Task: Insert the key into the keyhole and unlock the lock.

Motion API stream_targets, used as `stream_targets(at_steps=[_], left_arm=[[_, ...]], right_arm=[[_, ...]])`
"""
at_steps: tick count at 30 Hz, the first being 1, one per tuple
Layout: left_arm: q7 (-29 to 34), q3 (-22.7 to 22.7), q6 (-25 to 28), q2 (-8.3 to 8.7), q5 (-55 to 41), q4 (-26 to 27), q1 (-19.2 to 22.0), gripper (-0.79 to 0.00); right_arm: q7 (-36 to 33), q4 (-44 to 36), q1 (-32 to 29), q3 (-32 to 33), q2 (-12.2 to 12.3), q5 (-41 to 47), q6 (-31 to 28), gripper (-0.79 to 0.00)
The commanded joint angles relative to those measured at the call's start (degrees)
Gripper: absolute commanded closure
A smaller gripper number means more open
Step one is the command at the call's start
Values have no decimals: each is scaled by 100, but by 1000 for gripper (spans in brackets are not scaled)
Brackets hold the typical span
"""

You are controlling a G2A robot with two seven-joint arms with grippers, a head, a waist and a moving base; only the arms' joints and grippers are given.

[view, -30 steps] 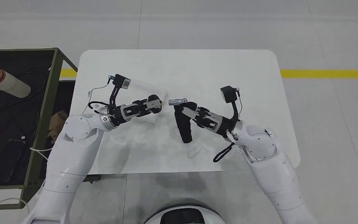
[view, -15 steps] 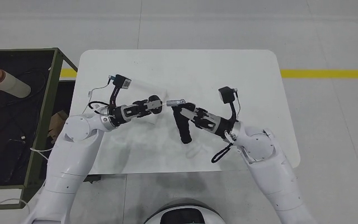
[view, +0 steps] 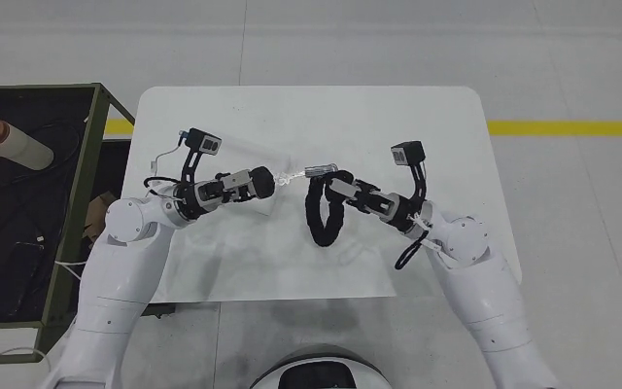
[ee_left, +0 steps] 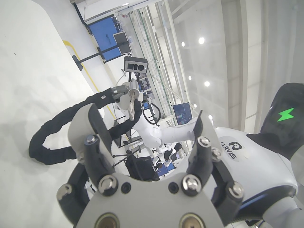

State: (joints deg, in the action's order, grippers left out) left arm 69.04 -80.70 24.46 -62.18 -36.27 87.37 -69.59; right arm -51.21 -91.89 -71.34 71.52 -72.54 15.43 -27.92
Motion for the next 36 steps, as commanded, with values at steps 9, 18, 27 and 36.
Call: stream_targets(at_steps=[9, 18, 27, 36], left_arm=[[98, 94, 107, -52, 158, -106, 99, 0], [-35, 107, 135, -80, 578, -102, 110, 0], [-205, 25, 156, -87, 940, -2, 44, 0], [-262, -26, 199, -88, 1254, 75, 0, 0]], right_arm=[[-252, 63, 24, 21, 16, 197, 75, 0], [-52, 5, 22, -47, 10, -284, -1, 0], [383, -162, -28, -128, -4, -1077, -186, 0], [548, -277, -35, -97, 3, -1462, -211, 0]])
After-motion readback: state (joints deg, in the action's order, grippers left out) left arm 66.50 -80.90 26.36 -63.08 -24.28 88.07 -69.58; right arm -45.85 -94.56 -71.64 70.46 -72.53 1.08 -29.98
